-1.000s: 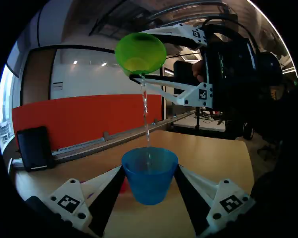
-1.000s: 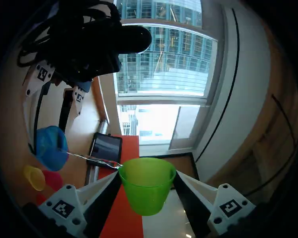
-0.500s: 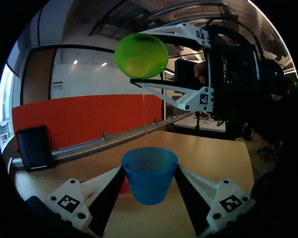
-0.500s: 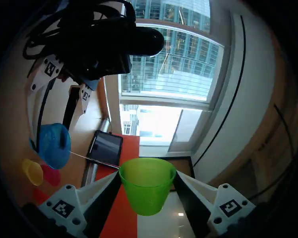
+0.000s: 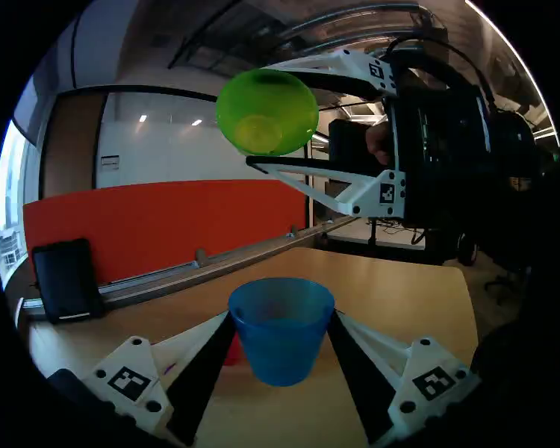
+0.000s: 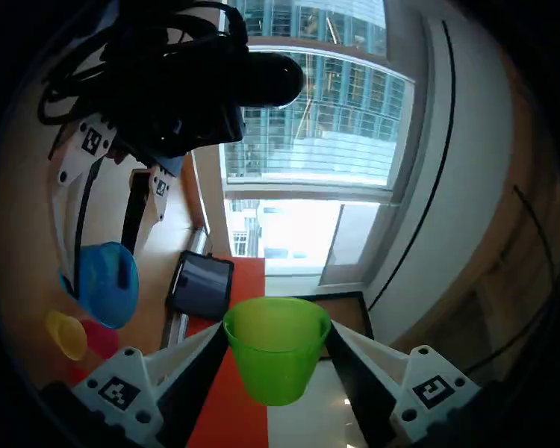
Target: Pour water
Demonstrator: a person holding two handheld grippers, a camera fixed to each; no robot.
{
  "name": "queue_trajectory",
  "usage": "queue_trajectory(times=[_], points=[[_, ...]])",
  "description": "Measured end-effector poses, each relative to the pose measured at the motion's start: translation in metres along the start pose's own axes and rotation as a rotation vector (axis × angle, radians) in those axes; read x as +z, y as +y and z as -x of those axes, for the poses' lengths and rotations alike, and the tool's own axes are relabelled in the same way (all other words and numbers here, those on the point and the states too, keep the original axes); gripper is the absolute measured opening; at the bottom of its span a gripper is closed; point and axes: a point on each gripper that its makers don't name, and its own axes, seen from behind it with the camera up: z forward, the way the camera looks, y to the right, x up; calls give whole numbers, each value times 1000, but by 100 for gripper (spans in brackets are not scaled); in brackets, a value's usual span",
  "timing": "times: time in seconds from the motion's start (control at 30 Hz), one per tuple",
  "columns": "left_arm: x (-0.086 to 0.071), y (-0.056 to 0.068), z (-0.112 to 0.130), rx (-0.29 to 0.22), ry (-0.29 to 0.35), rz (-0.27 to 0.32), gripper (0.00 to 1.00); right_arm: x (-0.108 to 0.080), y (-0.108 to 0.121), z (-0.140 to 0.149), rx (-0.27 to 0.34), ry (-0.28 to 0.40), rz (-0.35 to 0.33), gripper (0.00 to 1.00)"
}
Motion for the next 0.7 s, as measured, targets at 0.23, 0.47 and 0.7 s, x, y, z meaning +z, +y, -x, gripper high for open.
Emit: queue_trajectory(times=[0.23,0.47,0.7], points=[[-1,0,-3,3,5,-4,85,-2,2,12,198,-16,14,91],[-3,-1,-6,7,6,-9,85,-7,-1,21,513,-31,16,91],[-5,-2,-10,13,9,-13,85,-14,-13,23,854,-51,-12,91]])
